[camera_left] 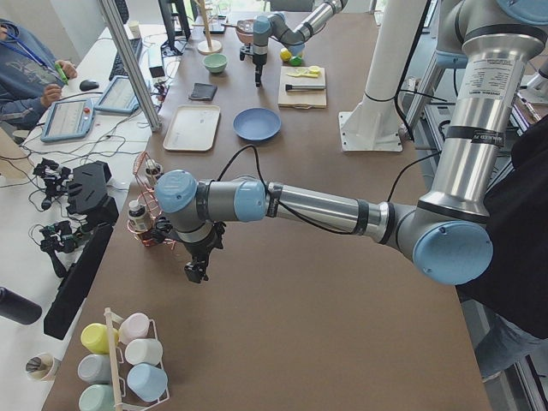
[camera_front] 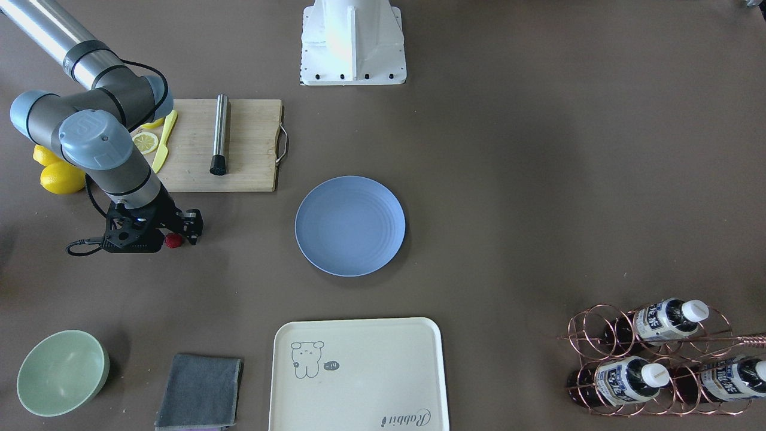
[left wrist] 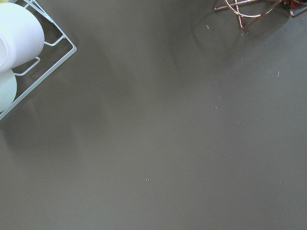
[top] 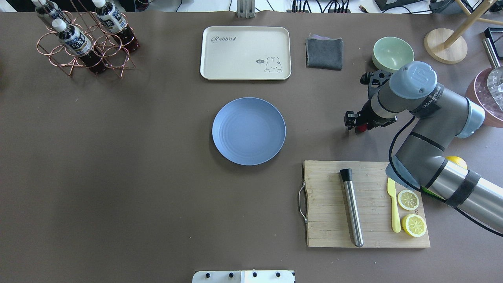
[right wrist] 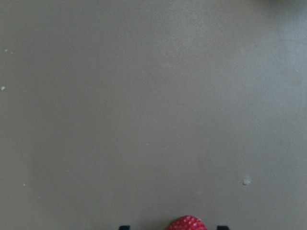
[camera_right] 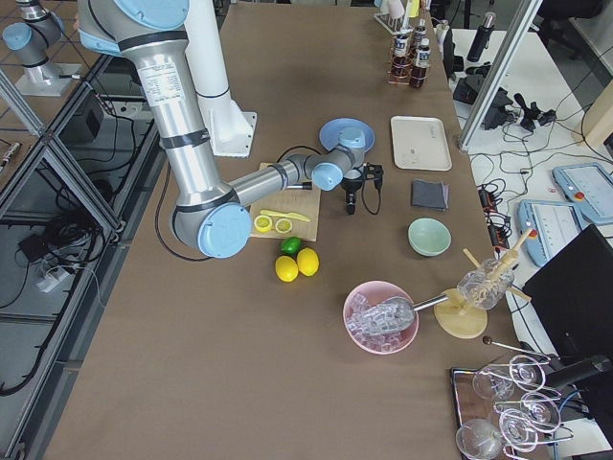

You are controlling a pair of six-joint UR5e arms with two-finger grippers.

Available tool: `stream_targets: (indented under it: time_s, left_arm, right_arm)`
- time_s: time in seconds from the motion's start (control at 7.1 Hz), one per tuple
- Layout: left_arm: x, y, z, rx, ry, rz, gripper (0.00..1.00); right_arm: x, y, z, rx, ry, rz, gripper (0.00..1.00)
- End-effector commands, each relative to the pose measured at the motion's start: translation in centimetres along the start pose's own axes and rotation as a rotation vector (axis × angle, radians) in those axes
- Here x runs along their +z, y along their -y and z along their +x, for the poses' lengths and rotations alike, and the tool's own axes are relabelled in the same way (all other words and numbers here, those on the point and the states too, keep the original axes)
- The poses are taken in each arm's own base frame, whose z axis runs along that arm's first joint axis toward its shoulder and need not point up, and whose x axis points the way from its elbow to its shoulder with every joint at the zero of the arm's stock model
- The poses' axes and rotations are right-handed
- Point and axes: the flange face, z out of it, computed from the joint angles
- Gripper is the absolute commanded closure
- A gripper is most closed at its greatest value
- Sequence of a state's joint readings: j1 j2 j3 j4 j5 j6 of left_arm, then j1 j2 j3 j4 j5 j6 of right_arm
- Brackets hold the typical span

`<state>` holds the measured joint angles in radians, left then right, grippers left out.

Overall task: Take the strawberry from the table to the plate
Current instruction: 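Lower the right gripper onto the red strawberry and close it, then carry the strawberry with the right gripper over the blue plate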

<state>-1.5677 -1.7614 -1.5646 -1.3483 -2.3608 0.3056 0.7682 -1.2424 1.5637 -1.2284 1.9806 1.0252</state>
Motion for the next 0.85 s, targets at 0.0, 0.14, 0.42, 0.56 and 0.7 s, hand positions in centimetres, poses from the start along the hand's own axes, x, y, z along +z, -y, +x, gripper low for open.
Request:
stream_targets:
  time_s: [0.0, 0.14, 0.42, 0.56, 0.7]
  left_arm:
    - [0.0, 0.0, 0.0, -0.002, -0.002, -0.001, 0.01]
    - [0.0, 0.0, 0.0, -0.002, 0.0, -0.001, 0.01]
    - [0.3, -0.2, -0.3, -0.014, -0.002, -0.013, 0.01]
    - [1.8, -2.0, -1.3, -0.038, -0.007, -0.037, 0.01]
    - [2.6, -3.6, -1.8, -0.054, -0.014, -0.049, 0.01]
  right_arm:
    - [-0.6, -0.2, -0.7, -0.004, 0.014, 0.005, 1.0]
    - [-2.1, -0.3, -2.1, -0.001, 0.042, 0.017, 1.0]
    - [-4.9, 0.5, -7.1, 0.112, 0.108, 0.038, 1.0]
    - [-5.9, 0.8, -9.8, 0.16, 0.127, 0.035, 1.0]
    - [-7.3, 0.9, -13.7, 0.185, 0.115, 0.022, 1.0]
